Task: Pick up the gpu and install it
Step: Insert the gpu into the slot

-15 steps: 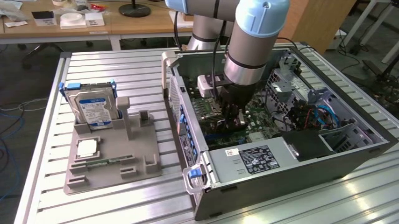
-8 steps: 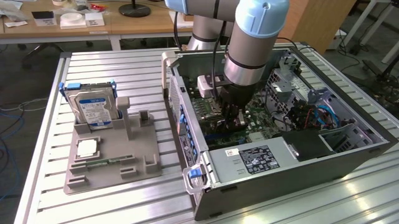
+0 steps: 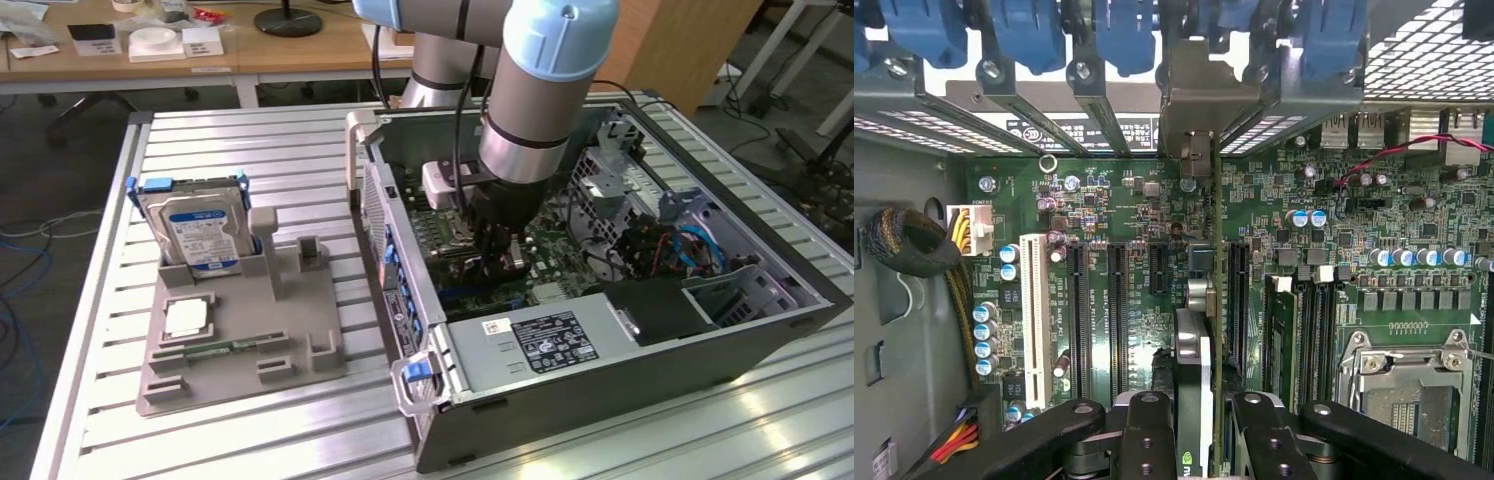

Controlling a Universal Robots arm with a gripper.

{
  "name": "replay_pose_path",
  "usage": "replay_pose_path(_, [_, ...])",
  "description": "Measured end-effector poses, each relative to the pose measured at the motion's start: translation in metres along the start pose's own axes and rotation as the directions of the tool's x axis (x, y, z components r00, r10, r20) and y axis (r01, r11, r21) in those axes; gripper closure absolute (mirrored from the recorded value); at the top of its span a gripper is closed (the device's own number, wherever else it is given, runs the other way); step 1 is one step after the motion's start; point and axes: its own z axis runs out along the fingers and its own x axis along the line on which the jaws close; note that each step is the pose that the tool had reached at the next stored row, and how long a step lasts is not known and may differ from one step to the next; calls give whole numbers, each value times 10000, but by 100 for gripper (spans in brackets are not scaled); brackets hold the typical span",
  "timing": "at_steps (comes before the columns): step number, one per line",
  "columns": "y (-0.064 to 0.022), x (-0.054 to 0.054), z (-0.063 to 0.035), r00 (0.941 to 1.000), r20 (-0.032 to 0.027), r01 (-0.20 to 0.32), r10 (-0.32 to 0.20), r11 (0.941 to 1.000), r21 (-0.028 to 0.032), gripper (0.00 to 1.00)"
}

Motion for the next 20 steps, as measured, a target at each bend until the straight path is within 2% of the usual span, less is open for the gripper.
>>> replay_pose_path(20, [10, 2, 26, 10000, -2, 0, 0, 10000, -2, 73])
